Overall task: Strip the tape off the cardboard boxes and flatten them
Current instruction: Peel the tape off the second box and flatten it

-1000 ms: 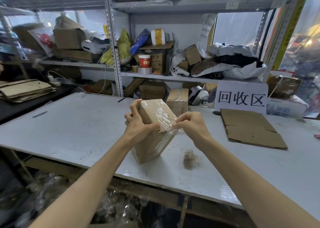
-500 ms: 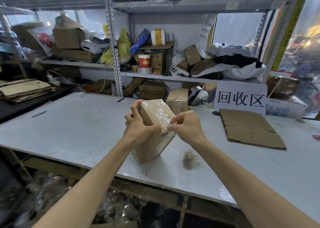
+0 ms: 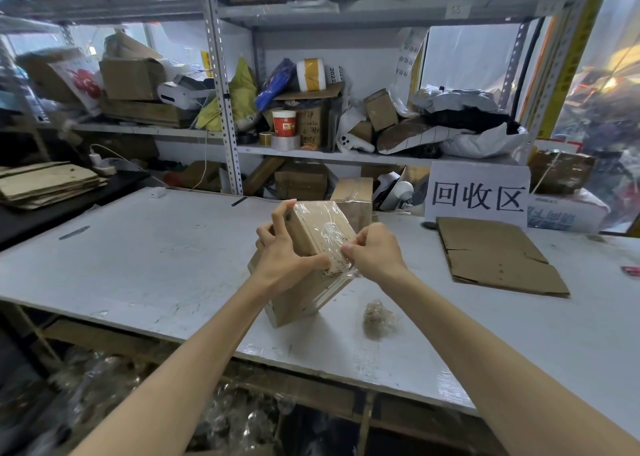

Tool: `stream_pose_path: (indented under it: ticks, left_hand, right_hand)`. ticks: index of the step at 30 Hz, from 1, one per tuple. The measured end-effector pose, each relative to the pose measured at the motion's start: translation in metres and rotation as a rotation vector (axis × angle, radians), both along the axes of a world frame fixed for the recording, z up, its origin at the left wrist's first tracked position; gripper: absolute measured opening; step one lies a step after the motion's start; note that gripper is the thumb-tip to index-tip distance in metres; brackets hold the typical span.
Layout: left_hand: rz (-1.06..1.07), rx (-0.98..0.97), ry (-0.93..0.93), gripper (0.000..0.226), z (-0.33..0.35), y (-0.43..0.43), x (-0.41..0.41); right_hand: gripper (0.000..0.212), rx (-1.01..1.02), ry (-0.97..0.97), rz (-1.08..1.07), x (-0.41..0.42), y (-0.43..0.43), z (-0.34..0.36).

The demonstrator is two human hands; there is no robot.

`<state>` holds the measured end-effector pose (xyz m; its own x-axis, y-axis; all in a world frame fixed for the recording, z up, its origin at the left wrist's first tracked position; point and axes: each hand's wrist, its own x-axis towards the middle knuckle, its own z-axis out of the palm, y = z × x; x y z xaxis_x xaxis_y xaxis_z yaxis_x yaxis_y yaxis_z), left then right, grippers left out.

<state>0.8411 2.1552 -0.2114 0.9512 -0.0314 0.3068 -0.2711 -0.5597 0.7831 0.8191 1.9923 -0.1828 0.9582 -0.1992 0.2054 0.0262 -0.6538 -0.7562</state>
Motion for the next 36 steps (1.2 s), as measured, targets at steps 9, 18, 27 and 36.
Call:
stream_pose_path:
  ticks: [9, 18, 27, 36]
  left_hand:
    - [0.017, -0.056, 0.042, 0.101, -0.001, 0.011, 0.007]
    - [0.031, 0.004, 0.036, 0.106, 0.003, 0.001, -0.003]
    - [-0.020, 0.029, 0.000, 0.106, 0.000, 0.003, -0.005]
    - [-0.058, 0.056, 0.028, 0.103, 0.008, 0.001, -0.007]
  right_hand:
    - [0.020, 0.023, -0.122, 0.169, -0.010, -0.004, -0.001]
    - [0.018, -0.167, -0.185, 0.042, -0.008, 0.009, -0.003]
    - [0.025, 0.202, -0.042, -0.021, -0.002, 0.008, -0.005]
    - [0.013, 0.224, -0.161, 0.103, -0.006, -0.006, -0.017]
